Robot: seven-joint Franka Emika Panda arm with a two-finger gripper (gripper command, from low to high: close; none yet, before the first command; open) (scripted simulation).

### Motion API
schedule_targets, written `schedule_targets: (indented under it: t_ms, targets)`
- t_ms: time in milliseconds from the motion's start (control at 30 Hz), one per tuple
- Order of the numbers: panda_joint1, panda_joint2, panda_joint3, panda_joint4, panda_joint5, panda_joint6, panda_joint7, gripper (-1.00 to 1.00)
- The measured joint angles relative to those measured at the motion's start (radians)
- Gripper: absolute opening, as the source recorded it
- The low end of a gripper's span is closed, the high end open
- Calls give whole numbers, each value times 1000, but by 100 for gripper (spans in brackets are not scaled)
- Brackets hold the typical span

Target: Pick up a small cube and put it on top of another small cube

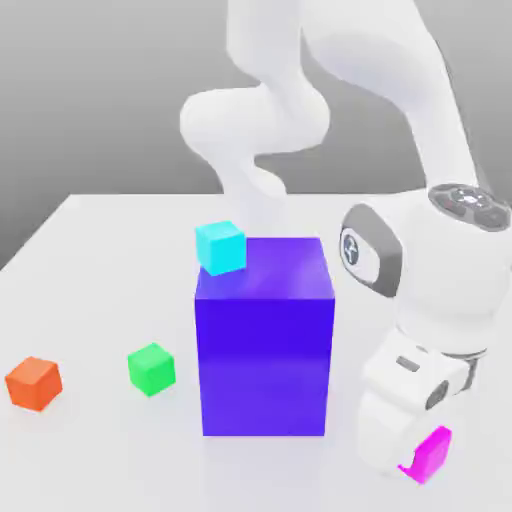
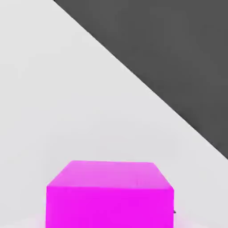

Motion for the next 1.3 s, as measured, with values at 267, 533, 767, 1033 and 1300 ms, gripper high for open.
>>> schedule_targets:
  t_ms: [267, 533, 767, 1033, 1300]
  targets:
    - [-97, -289, -81, -72, -145, -175, -112, -100]
    - [-184, -547, -165, -153, -223, -305, -277, -100]
    - [-269, -717, -264, -231, -270, -368, -440, -100]
    - [-355, -821, -398, -326, -316, -372, -631, -100]
    - [-402, -813, -534, -423, -352, -298, -808, -100]
